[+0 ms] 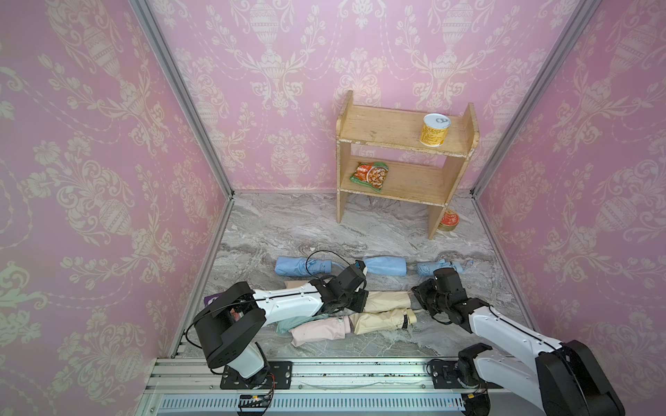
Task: Take umbrellas out of sleeves
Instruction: Take out the umbrella from the umbrella sleeve.
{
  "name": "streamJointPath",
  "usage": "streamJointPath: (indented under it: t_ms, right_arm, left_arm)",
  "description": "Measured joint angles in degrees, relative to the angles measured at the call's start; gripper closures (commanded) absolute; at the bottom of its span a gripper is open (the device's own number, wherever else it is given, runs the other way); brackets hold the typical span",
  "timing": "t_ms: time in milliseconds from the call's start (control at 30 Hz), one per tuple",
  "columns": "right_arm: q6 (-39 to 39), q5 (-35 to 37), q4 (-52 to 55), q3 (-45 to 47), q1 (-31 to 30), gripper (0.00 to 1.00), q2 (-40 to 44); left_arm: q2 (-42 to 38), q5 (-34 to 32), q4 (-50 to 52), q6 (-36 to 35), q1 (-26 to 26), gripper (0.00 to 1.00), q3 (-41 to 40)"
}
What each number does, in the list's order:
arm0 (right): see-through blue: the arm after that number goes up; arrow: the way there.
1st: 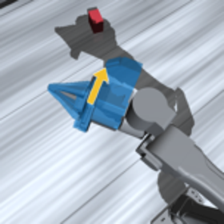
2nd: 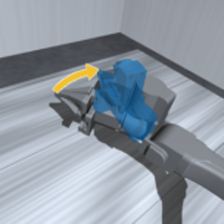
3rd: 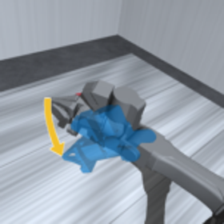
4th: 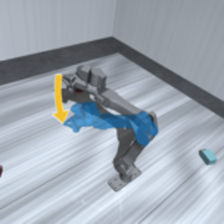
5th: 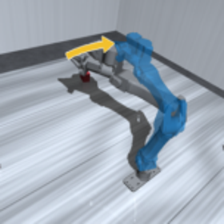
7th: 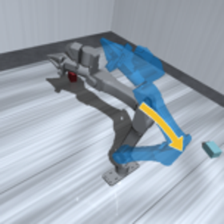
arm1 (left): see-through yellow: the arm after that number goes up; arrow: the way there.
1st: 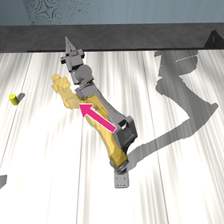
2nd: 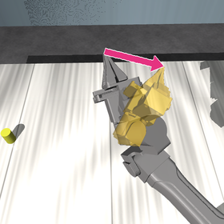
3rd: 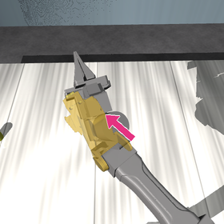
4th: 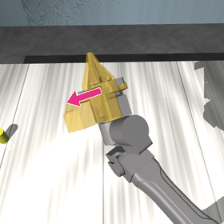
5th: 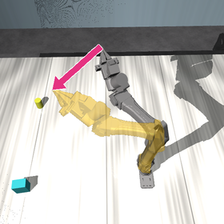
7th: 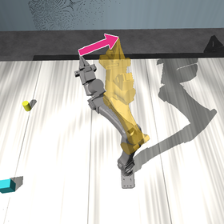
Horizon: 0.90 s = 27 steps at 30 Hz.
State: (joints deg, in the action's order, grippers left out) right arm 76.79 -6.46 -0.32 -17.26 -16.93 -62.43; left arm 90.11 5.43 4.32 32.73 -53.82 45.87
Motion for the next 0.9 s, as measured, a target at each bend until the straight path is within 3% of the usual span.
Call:
streamJointPath:
  t_ms: [167, 433, 900]
  right_arm:
    - [0.9, -0.57, -3.19, -0.04, -0.31, 0.79, -3.63]
    - [2.19, -1.05, -6.1, -0.31, -0.96, 1.0, -6.78]
    - [1.79, 0.94, -3.17, -0.42, 0.2, 1.0, -2.16]
  left_arm:
    - [0.0, 0.0, 0.0, 0.0, 0.0, 1.0, 0.0]
    - [0.0, 0.02, -0.04, 0.0, 0.0, 1.0, 0.0]
    - [1.18, 0.24, -0.98, 0.42, 0.0, 1.0, 0.9]
